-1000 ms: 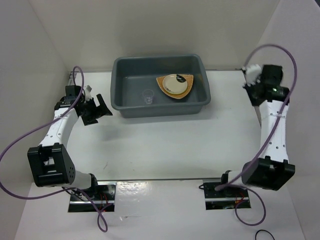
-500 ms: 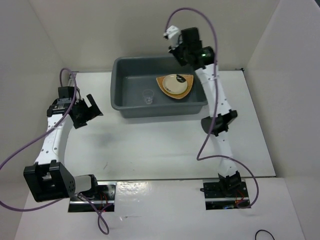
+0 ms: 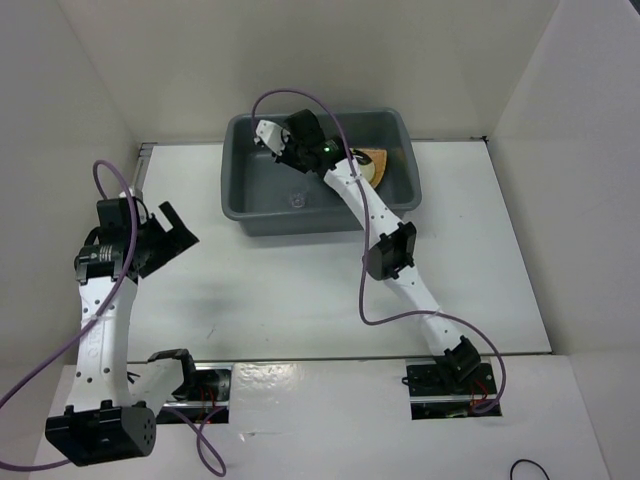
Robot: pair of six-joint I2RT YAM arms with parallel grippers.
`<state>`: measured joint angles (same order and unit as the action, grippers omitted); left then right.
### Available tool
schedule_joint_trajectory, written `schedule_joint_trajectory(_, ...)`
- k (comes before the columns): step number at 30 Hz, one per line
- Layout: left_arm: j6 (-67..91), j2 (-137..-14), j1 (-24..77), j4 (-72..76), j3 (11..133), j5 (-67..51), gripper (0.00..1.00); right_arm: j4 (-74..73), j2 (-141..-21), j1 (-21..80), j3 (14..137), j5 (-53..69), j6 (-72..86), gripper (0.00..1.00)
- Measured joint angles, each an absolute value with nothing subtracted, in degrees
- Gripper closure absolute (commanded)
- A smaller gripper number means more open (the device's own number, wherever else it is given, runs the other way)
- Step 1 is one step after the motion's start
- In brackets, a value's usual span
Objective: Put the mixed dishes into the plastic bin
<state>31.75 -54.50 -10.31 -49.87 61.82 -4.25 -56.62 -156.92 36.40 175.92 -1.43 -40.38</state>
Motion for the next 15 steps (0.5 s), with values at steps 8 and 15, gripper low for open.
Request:
schedule_joint_trajectory(8, 31.79, -52.88, -10.31, -56.40, 61.82, -3.20, 0.00, -49.45, -164.53, 33.32, 176.37, -0.89, -47.77, 0.81)
schedule_joint_trajectory(15, 31.99, -50.41, -10.31, -62.33, 61.93, -1.69, 0.00, -47.66, -169.29, 33.28, 176.37, 1.43, -51.22, 0.73)
